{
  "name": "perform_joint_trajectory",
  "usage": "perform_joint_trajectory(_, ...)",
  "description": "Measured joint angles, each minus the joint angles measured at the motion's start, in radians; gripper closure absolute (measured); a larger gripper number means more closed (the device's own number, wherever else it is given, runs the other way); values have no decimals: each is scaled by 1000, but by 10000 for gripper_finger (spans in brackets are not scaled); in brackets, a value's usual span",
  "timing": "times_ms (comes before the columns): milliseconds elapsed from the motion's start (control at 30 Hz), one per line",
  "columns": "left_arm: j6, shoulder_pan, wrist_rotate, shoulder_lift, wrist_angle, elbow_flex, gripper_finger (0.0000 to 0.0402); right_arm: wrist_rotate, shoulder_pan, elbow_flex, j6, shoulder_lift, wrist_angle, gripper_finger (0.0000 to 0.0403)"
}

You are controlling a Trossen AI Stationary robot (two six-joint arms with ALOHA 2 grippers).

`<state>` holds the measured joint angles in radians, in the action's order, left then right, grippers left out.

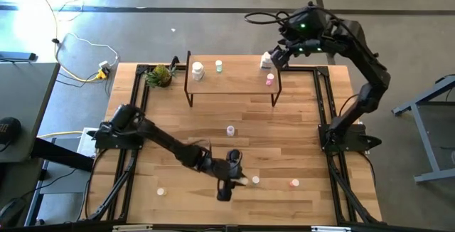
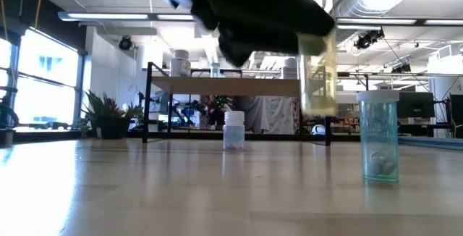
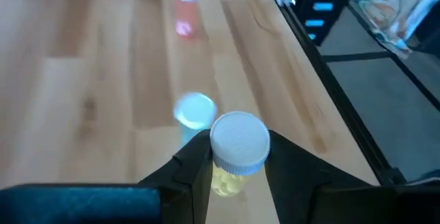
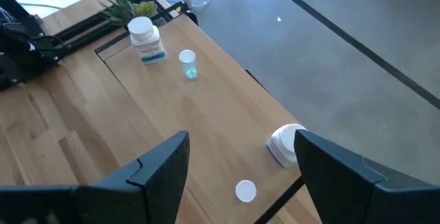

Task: Pick and place medicine bottles onto shelf by color
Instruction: Put the right yellow pill bottle on the shelf

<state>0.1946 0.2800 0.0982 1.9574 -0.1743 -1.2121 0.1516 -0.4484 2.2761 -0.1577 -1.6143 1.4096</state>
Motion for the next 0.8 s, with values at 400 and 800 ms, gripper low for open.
perform_joint_trajectory(400, -143, -276, -11, -197, 85, 0, 294, -47, 4, 0, -47, 44, 29, 149)
perform_joint_trajectory(800, -217, -611, -109, -283, 60, 0, 294, 89, 139, 0, -67, 45, 32, 149)
